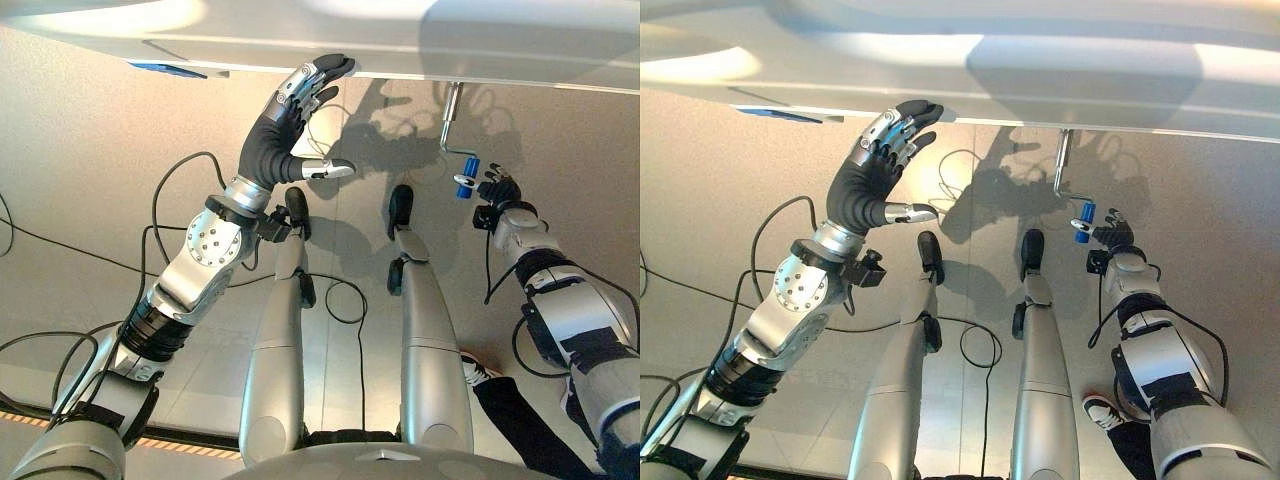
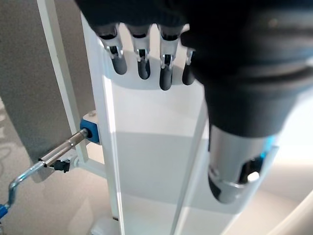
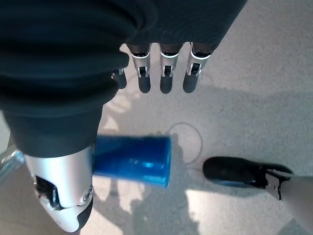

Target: Raise the hospital bed

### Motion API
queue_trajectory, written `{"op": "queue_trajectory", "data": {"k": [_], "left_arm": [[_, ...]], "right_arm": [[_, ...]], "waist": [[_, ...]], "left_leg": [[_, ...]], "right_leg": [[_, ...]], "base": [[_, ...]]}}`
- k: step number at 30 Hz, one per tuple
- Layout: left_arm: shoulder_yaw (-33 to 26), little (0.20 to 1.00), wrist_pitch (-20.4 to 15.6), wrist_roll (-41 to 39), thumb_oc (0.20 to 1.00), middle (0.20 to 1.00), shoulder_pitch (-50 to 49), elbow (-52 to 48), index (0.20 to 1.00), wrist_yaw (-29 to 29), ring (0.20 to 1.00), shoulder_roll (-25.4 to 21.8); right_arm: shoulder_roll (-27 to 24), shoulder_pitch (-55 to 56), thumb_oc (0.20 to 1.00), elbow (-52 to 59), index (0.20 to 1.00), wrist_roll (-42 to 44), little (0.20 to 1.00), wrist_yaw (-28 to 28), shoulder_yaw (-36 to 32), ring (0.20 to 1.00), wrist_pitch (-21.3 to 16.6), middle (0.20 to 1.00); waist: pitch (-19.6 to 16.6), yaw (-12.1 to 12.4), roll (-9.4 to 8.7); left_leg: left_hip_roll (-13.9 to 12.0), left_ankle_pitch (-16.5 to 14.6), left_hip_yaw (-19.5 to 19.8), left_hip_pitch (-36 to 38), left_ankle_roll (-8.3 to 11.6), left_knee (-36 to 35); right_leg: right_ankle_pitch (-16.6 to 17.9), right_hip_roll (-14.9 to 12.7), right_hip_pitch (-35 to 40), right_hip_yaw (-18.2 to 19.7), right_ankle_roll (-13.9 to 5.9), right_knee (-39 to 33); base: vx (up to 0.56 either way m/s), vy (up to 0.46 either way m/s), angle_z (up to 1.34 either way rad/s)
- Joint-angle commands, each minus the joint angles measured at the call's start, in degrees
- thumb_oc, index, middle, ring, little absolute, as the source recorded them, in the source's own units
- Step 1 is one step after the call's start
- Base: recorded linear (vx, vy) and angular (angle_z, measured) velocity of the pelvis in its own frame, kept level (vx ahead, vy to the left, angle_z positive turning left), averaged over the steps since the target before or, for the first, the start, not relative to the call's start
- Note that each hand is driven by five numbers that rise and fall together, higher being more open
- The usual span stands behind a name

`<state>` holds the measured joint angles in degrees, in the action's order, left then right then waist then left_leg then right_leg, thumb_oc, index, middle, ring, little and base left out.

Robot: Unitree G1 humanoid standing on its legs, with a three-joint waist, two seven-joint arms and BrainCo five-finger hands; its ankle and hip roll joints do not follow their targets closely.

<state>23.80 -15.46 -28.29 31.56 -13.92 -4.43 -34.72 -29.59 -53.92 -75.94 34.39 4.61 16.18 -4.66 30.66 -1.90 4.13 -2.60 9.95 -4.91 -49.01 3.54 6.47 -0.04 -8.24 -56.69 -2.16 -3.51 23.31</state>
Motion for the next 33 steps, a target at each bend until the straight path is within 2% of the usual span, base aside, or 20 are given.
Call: {"op": "queue_trajectory", "data": {"k": [1,24,25,26,33], "left_arm": [[-0.1,1.000,-2.6,0.2,1.000,1.000,1.2,-5.3,1.000,1.2,1.000,1.6],[-0.1,1.000,-2.3,0.1,1.000,1.000,1.7,-6.4,1.000,2.2,1.000,2.8],[-0.1,1.000,-2.4,0.0,1.000,1.000,1.6,-6.5,1.000,2.1,1.000,2.8],[-0.1,1.000,-2.3,-0.1,1.000,1.000,1.4,-6.6,1.000,2.1,1.000,2.9],[-0.2,1.000,-2.3,-0.2,1.000,1.000,1.1,-6.8,1.000,2.1,1.000,2.8]], "right_arm": [[-0.9,0.4,1.000,-1.8,1.000,-1.3,1.000,-0.9,0.5,1.000,0.8,1.000],[1.3,-2.8,1.000,-0.4,1.000,-2.6,1.000,-3.1,3.1,1.000,0.8,1.000],[1.2,-3.1,0.567,-0.3,0.567,-2.5,0.567,-3.1,3.2,0.567,0.7,0.567],[1.2,-3.6,0.200,-0.3,0.200,-2.5,0.200,-2.9,3.1,0.200,0.6,0.200],[1.5,-3.9,0.200,0.2,0.200,-2.1,0.200,-2.6,3.1,0.200,0.2,0.200]], "waist": [[-0.9,0.3,2.16],[-0.9,1.2,3.53],[-0.9,1.4,3.73],[-0.9,1.4,3.85],[-0.9,1.4,3.90]], "left_leg": [[1.1,-8.2,-0.3,-0.5,0.01,7.8],[1.4,-8.2,-0.2,-2.3,-0.06,8.5],[1.4,-8.2,-0.3,-2.5,-0.04,8.5],[1.5,-8.2,-0.3,-2.6,-0.05,8.6],[1.5,-8.3,-0.4,-2.8,-0.12,8.6]], "right_leg": [[6.6,0.7,3.1,-0.4,-5.74,-10.1],[6.8,0.4,1.4,-0.2,-5.87,-9.6],[6.8,0.3,1.2,-0.3,-5.88,-9.5],[6.8,0.2,1.1,-0.3,-5.89,-9.5],[6.8,0.2,0.9,-0.1,-5.91,-9.5]], "base": [[0.00,0.000,0.00],[0.00,0.000,0.00],[0.00,0.000,0.00],[0.00,0.000,0.00],[0.00,0.000,0.00]]}}
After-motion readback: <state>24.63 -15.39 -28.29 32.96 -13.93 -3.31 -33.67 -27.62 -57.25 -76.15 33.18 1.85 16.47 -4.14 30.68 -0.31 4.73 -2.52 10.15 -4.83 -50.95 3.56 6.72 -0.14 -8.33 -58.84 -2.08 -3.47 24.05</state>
